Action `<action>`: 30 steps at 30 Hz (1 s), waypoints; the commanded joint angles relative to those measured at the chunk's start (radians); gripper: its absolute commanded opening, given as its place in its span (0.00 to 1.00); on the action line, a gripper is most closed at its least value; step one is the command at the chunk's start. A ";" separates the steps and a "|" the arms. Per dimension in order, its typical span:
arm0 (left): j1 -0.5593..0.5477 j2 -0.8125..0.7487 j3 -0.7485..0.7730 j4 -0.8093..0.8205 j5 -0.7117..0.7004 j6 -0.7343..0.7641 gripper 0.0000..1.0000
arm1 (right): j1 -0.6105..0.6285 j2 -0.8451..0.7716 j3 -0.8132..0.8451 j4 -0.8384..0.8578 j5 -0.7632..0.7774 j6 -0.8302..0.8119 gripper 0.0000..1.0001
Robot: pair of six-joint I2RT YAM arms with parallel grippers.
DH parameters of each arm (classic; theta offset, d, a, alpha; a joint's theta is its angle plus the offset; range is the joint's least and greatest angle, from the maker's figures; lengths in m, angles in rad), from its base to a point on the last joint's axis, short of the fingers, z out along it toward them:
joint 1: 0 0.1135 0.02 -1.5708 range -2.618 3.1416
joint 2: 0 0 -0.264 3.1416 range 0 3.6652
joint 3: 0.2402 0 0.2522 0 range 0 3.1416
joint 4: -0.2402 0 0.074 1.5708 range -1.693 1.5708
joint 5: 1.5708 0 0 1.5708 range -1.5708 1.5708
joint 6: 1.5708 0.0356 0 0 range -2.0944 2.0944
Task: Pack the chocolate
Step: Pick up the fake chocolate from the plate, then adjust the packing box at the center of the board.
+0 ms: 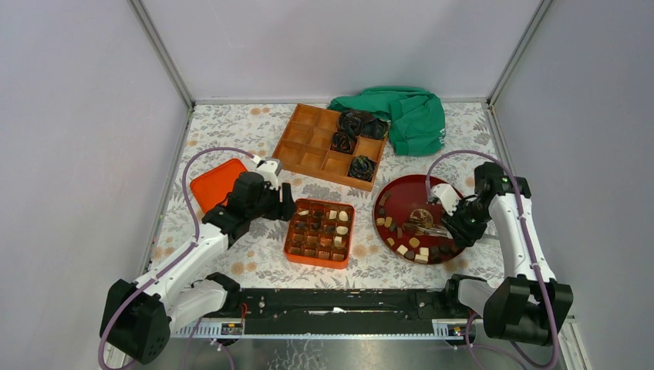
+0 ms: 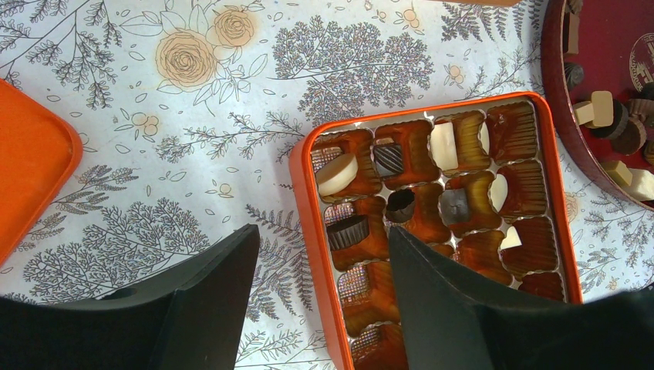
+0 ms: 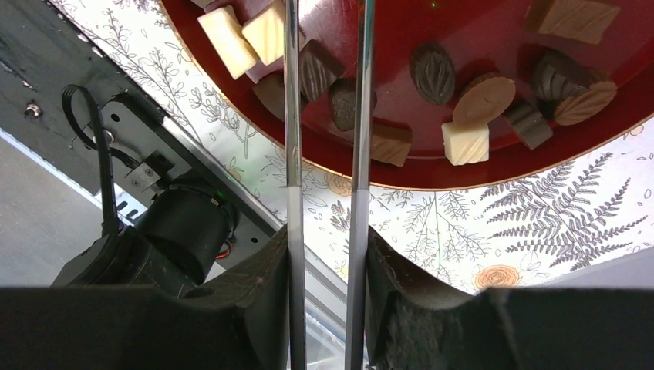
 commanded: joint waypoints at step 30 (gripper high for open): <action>0.008 0.174 0.095 -0.038 0.006 -0.024 0.68 | 0.114 -0.087 0.125 0.052 -0.158 0.193 0.00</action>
